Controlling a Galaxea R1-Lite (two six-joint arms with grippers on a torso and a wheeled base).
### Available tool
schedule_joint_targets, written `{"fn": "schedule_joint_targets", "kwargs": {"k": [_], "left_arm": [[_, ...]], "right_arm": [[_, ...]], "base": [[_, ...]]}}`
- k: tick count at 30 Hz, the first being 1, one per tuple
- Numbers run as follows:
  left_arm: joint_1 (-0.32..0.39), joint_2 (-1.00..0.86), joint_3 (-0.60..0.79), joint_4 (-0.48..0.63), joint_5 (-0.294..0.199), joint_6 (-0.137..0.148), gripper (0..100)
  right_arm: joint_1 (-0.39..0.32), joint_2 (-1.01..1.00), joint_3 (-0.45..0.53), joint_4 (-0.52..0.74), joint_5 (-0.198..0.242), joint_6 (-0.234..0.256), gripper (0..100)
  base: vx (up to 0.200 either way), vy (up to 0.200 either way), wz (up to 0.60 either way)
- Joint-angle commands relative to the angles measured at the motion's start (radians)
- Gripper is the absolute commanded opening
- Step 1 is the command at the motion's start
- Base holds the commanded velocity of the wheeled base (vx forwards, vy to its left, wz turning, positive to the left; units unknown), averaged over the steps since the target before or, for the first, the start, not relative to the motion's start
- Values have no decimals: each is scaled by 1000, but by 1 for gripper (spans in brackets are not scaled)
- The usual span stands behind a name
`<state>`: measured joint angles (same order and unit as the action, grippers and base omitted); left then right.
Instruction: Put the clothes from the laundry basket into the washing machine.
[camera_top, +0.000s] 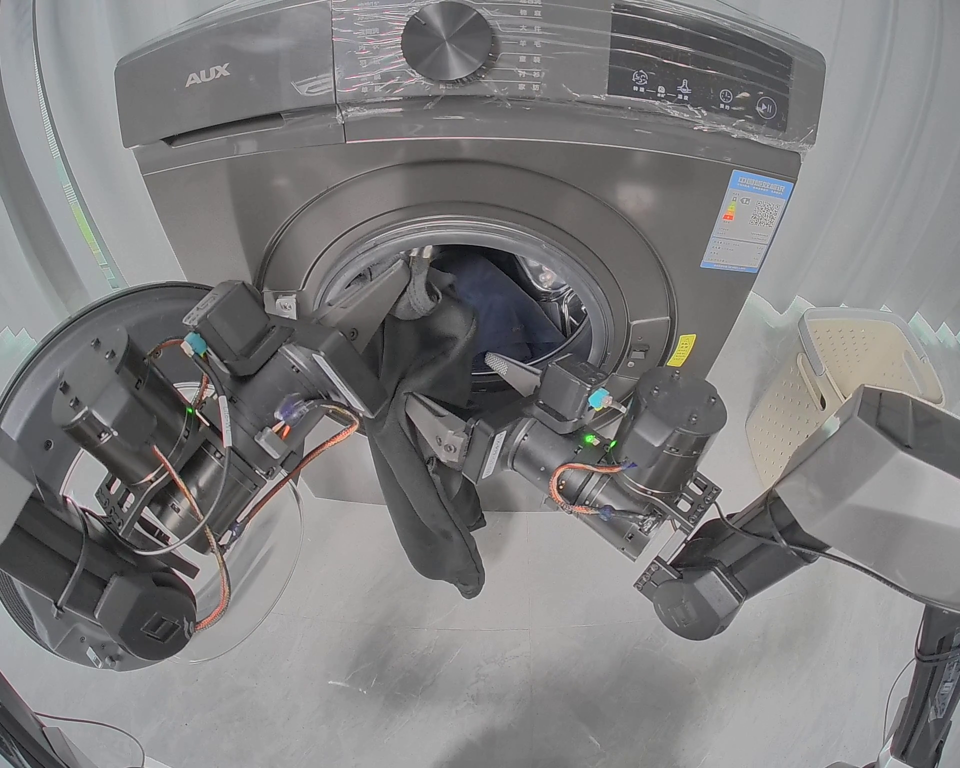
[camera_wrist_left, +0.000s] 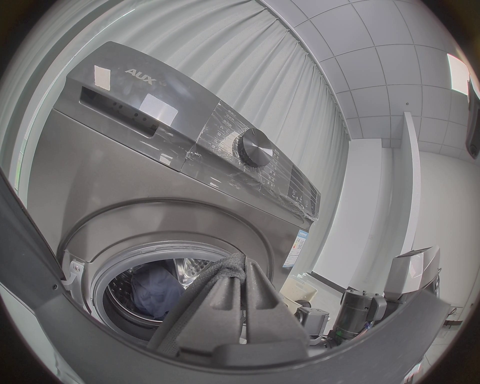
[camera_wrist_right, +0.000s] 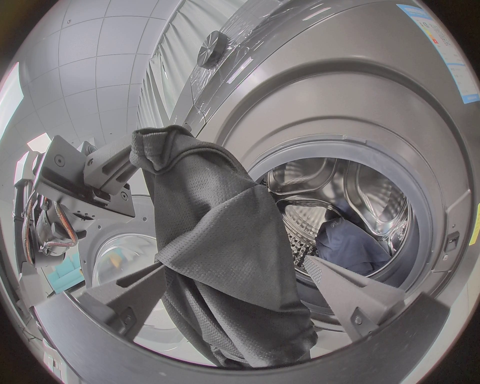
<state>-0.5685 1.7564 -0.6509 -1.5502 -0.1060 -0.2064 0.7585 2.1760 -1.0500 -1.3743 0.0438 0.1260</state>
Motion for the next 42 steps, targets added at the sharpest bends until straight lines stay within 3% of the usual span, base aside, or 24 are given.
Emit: {"fn": "schedule_joint_targets", "kwargs": {"k": [1, 8, 9, 16, 29, 42], "left_arm": [[-1, 0, 0, -1, 0, -1, 0], [-7, 2, 4, -1, 0, -1, 0], [-5, 2, 2, -1, 0, -1, 0], [6, 17, -4, -1, 0, -1, 0], [9, 32, -9, 1, 5, 1, 0], [7, 31, -9, 1, 6, 1, 0]], "right_arm": [[2, 38, -27, -2, 5, 0, 100], [13, 59, -73, -3, 4, -2, 100], [16, 59, -73, -8, 2, -3, 0], [13, 27, -45, -16, -2, -3, 0], [-39, -245, 300, 1, -9, -20, 0], [-48, -352, 449, -9, -9, -14, 0]], "base": [[0, 0, 0], [0, 0, 0], [0, 0, 0], [0, 0, 0], [0, 0, 0], [0, 0, 0]]}}
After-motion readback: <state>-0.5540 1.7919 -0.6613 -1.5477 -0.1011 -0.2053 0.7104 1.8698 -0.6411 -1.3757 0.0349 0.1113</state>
